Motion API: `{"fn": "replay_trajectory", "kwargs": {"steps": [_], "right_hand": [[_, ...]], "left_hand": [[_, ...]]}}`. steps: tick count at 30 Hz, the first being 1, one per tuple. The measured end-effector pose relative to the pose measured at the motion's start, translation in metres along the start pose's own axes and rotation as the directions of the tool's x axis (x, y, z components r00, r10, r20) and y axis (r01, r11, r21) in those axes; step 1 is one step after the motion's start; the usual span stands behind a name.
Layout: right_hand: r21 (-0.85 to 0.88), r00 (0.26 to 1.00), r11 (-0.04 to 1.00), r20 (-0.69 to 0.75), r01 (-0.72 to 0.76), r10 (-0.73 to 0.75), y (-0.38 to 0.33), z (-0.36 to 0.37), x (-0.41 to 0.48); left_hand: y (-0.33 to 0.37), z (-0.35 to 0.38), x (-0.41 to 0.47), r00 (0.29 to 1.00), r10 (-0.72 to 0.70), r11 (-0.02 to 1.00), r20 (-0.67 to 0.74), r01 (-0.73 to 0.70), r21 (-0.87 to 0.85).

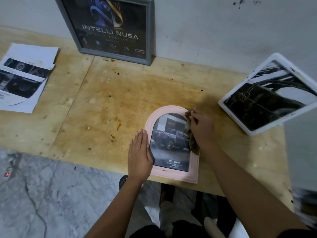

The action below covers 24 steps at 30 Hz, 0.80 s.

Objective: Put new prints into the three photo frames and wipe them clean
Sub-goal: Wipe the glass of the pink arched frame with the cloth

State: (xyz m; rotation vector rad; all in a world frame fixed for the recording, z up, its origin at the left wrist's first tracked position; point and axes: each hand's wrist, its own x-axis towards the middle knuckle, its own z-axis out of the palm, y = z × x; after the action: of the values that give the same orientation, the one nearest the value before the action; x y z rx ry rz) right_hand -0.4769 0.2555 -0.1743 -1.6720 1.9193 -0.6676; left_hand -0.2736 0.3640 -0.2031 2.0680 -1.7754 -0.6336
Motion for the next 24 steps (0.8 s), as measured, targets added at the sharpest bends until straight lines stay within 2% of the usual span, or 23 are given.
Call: {"fn": "replay_trajectory", "kwargs": {"steps": [4,10,18,24], "right_hand": [[-0.019,1.0,1.0,-0.008,-0.018,0.018,0.002,-0.001,-0.012],[-0.097,0.995,0.991,0.051,0.096,-0.091,0.011,0.0,-0.035],[-0.223,0.987,0.966,0.118,0.13,-0.106,0.008,-0.001,-0.053],[-0.161,0.997,0.987,0.081,0.008,0.005,0.009,0.0,-0.069]], "left_hand": [[0.0,0.001,0.0,1.0,-0.002,1.0,0.01,0.002,0.019],[0.0,0.001,0.001,1.0,0.008,1.0,-0.002,-0.008,0.019],[0.0,0.001,0.0,1.0,0.018,1.0,-0.007,-0.018,0.0],[0.002,-0.001,-0.002,1.0,0.027,1.0,-0.007,-0.027,-0.014]]}}
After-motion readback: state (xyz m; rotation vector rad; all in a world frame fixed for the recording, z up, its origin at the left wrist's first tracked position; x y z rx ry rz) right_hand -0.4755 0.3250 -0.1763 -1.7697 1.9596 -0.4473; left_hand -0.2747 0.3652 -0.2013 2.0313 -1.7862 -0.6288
